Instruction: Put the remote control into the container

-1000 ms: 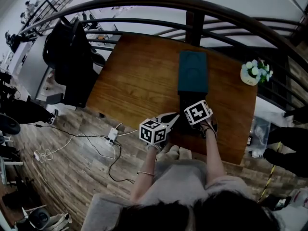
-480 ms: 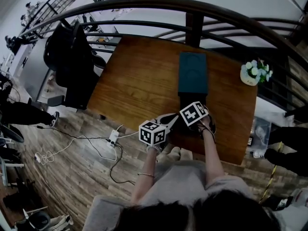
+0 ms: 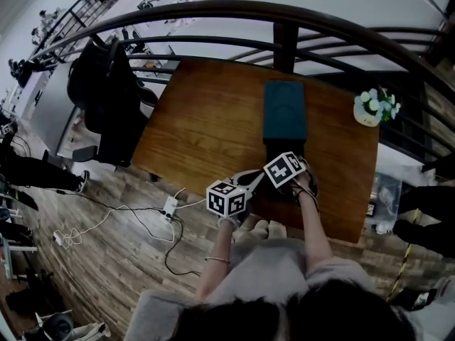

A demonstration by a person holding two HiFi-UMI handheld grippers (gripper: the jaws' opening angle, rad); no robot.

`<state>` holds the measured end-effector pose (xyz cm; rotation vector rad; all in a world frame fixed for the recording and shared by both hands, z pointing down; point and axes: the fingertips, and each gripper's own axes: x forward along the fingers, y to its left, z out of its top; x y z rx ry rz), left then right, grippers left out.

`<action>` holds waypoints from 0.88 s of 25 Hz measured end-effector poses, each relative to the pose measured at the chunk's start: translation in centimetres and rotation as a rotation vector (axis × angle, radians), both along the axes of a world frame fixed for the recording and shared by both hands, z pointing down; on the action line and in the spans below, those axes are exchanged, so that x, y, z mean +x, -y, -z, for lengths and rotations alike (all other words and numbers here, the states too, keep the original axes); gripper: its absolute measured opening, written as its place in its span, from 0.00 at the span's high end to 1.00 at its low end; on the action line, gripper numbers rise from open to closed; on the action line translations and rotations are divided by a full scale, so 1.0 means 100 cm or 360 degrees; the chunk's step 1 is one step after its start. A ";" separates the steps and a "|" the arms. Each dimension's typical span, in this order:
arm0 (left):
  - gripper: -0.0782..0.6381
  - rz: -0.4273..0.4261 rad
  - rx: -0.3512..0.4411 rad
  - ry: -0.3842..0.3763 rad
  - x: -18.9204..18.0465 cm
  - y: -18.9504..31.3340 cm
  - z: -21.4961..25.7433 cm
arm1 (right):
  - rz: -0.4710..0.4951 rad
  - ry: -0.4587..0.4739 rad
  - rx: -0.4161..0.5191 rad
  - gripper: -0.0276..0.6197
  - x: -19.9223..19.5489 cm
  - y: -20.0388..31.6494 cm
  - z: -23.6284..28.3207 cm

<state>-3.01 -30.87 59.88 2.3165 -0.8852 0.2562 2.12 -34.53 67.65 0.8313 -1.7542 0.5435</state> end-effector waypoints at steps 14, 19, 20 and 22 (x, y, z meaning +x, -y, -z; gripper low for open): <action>0.89 0.0024 0.0016 -0.0033 0.000 -0.001 0.005 | 0.0055 0.0233 0.0350 0.65 -0.010 0.001 0.032; 0.89 0.0026 0.0023 -0.0051 0.002 -0.004 0.006 | 0.0005 0.0385 0.0384 0.66 -0.010 -0.009 0.039; 0.89 0.0022 0.0023 -0.0051 0.002 -0.005 0.006 | -0.0010 0.0419 0.0385 0.67 -0.010 -0.010 0.040; 0.88 0.0009 0.0026 -0.0053 0.005 -0.009 0.005 | -0.0035 0.0484 0.0396 0.70 -0.010 -0.013 0.043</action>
